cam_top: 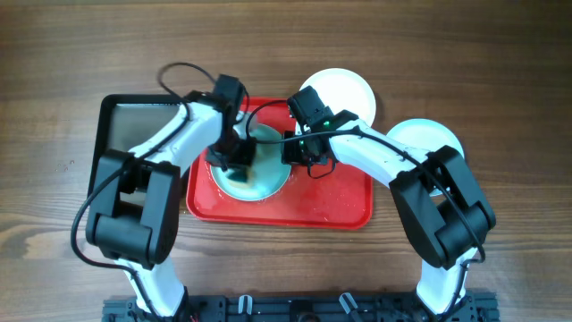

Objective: Clean dirty plates on tray and stack at the side
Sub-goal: 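Carry the sponge with the left gripper over the held blue plate, then scrub the blue plate surface with the sponge in the left gripper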

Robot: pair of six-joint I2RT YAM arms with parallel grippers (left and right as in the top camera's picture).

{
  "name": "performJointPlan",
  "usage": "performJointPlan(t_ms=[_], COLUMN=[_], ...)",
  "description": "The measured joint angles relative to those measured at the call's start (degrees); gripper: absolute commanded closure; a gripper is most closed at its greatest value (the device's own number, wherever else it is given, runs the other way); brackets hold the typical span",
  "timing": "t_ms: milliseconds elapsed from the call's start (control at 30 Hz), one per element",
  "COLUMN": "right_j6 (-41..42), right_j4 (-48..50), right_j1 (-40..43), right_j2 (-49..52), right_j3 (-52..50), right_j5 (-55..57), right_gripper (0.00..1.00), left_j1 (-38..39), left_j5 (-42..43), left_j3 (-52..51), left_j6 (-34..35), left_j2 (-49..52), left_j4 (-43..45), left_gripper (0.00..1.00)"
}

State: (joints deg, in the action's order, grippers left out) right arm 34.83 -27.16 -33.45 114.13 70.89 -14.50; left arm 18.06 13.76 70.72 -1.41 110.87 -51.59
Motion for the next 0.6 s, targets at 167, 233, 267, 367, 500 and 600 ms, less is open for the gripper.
performJointPlan(t_ms=[167,233,267,367,500,600], right_j6=[0.0,0.0,0.0,0.24,0.7,0.98], right_j4=[0.0,0.0,0.04,0.42,0.7,0.92], right_j1=[0.0,0.0,0.02,0.39,0.39,0.37], right_j2=[0.0,0.0,0.0,0.02,0.11,0.11], right_j3=[0.0,0.0,0.0,0.0,0.15,0.2], right_j5=[0.0,0.0,0.31,0.68,0.83,0.81], right_gripper=[0.96,0.96,0.96,0.96,0.96,0.96], left_j1=[2.91,2.91,2.91,2.91,3.02,3.41], left_j5=[10.67,11.91,11.82,8.5,-0.22,-7.06], left_j3=[-1.75,-2.1,-2.21,-2.32,-2.25,-1.86], left_j6=[-8.68,-8.46,-7.39,-2.23,5.79,12.87], left_j2=[0.35,0.5,0.55,0.55,0.55,0.5], left_j4=[3.19,6.84,9.11,17.14,24.22,24.59], left_gripper=[0.96,0.94,0.93,0.91,0.96,0.96])
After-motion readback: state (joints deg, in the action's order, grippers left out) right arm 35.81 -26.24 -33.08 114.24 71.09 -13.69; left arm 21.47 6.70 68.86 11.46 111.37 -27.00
